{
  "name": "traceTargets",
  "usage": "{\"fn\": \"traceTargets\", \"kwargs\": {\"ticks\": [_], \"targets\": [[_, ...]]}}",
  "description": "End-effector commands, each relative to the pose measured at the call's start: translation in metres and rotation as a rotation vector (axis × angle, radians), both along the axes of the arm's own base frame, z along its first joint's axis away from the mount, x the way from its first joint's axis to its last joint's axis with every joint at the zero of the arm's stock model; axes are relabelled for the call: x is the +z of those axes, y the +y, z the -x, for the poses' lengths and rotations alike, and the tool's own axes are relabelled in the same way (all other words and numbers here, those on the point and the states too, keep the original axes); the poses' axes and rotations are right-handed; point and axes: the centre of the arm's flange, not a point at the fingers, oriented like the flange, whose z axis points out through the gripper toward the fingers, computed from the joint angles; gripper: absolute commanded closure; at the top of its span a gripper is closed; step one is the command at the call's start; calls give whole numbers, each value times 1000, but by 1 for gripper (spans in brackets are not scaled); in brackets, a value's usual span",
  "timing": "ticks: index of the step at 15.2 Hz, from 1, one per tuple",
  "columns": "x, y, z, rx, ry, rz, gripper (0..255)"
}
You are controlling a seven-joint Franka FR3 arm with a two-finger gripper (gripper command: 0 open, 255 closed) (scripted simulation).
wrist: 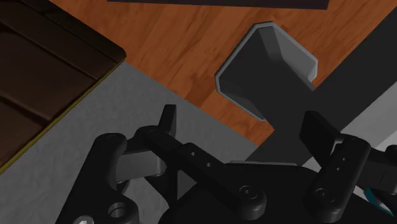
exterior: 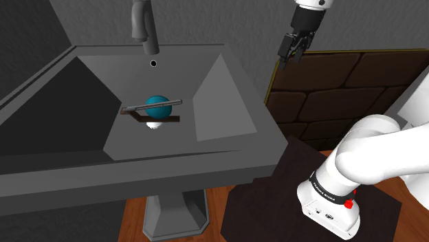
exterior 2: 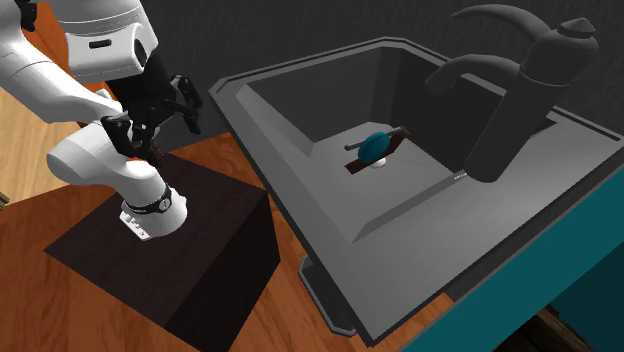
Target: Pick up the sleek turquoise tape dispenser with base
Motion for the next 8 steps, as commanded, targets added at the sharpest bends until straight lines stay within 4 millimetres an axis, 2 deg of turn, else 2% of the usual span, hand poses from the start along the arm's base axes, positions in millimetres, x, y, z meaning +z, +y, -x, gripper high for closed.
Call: {"fn": "traceTargets", "kwargs": {"ticks": [1,8], "targets": [[0,0,0,0,0,0,0],[-18,43,-84,181,20,4,0]]}}
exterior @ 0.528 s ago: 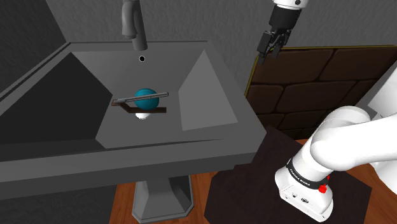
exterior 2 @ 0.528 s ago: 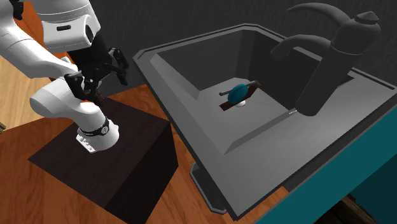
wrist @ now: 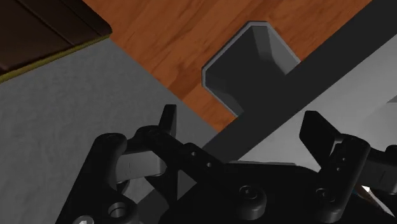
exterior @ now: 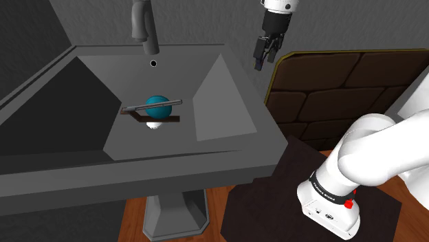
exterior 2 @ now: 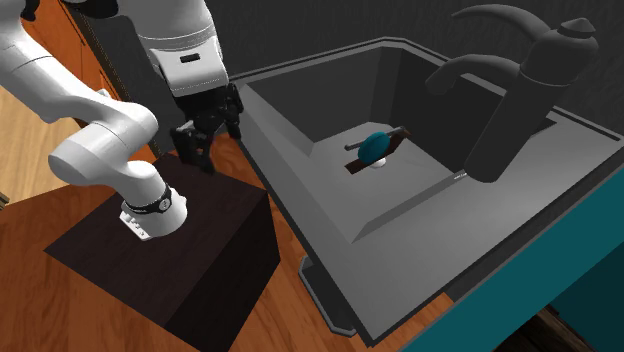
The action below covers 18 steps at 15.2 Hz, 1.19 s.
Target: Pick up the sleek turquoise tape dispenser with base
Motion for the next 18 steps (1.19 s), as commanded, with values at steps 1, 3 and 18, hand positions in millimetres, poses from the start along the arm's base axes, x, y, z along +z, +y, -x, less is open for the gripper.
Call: {"fn": "traceTargets", "kwargs": {"ticks": [1,3,18], "targets": [[-4,15,-23,53,5,1,0],[-10,30,-45,105,11,2,0],[-55,178,-178,494,54,10,0]]}}
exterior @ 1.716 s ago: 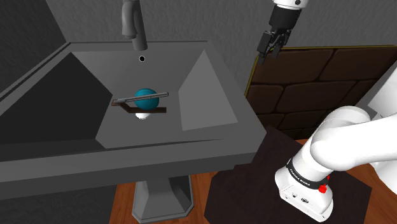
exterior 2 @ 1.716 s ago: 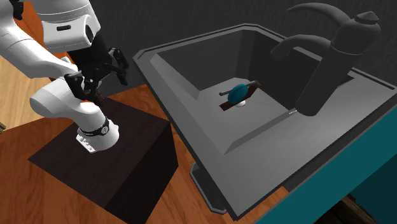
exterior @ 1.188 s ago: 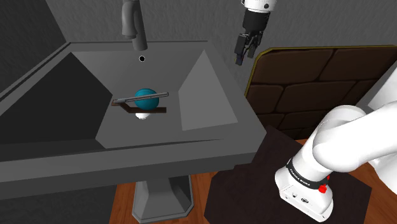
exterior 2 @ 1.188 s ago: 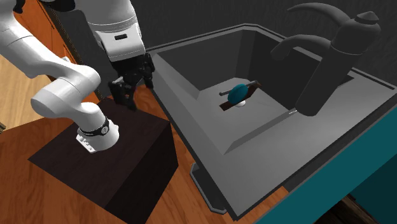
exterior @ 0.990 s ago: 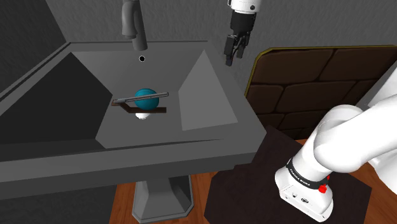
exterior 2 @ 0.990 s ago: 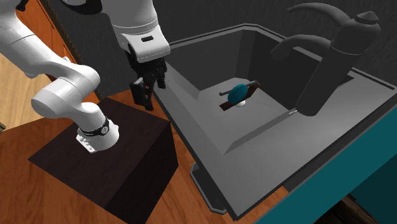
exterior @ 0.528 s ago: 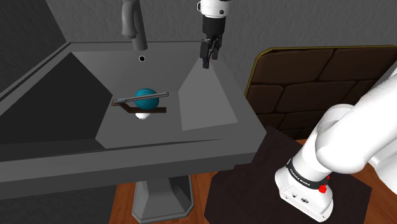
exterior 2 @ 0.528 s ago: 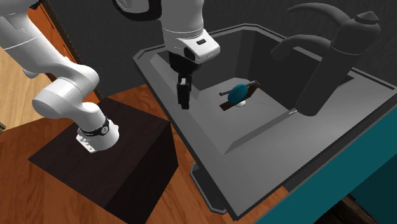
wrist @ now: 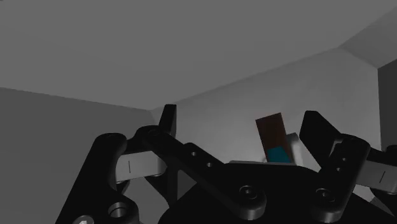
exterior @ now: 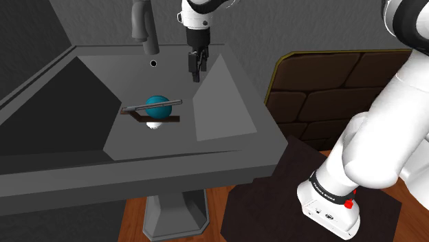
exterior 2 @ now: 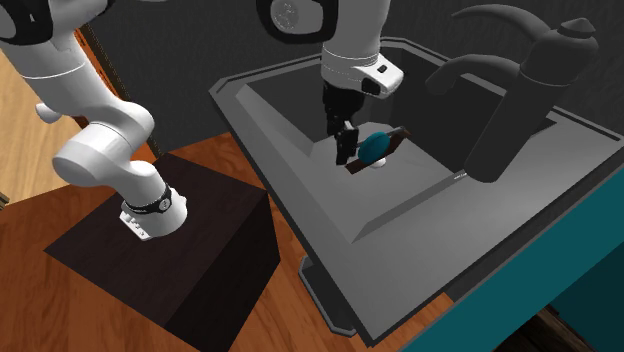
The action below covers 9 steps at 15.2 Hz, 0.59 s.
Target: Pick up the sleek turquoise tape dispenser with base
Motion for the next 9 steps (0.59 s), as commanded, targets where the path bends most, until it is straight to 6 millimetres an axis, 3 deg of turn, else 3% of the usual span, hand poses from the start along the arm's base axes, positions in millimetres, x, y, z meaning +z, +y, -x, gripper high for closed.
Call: {"fn": "traceTargets", "kwargs": {"ticks": [1,9], "targets": [[-5,27,-16,53,6,0,0],[-32,125,-57,260,29,5,0]]}}
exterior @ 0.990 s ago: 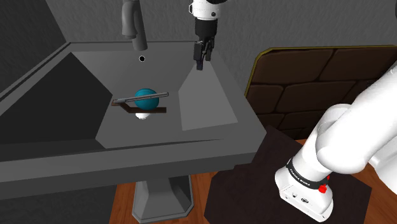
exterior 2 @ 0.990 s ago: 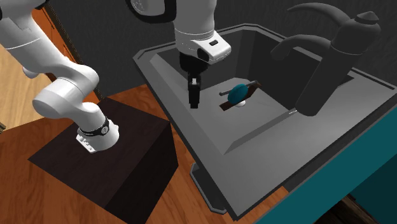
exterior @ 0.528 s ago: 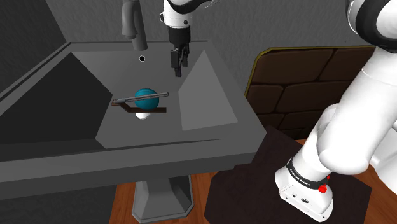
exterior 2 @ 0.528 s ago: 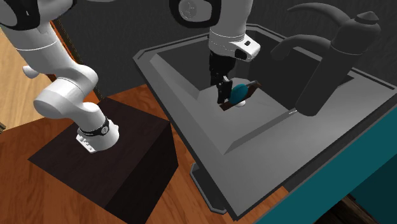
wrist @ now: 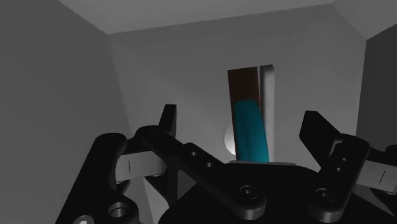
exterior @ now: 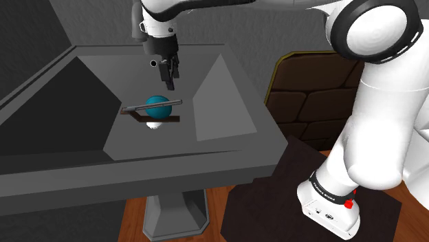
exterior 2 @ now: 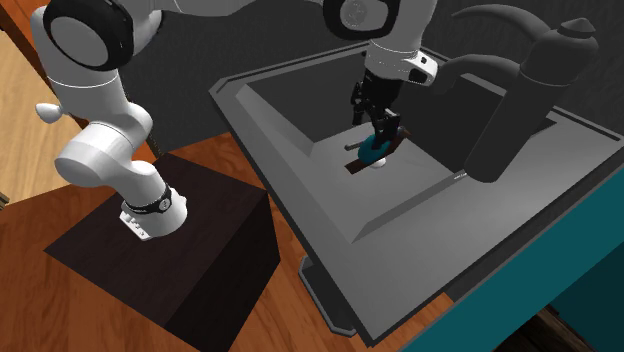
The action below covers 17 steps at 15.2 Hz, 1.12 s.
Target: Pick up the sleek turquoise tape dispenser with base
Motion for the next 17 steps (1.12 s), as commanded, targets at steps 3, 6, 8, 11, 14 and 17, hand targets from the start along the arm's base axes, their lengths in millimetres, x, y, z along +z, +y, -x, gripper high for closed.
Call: {"fn": "traceTargets", "kwargs": {"ticks": [3,6,8,11,14,17], "targets": [[-24,68,-20,133,-5,-19,0],[-36,91,-25,179,0,-18,0],[-46,91,-25,179,0,-18,0],[-62,91,-25,179,0,-18,0],[-70,91,-25,179,0,-18,0],[-71,92,-24,179,0,-18,255]]}}
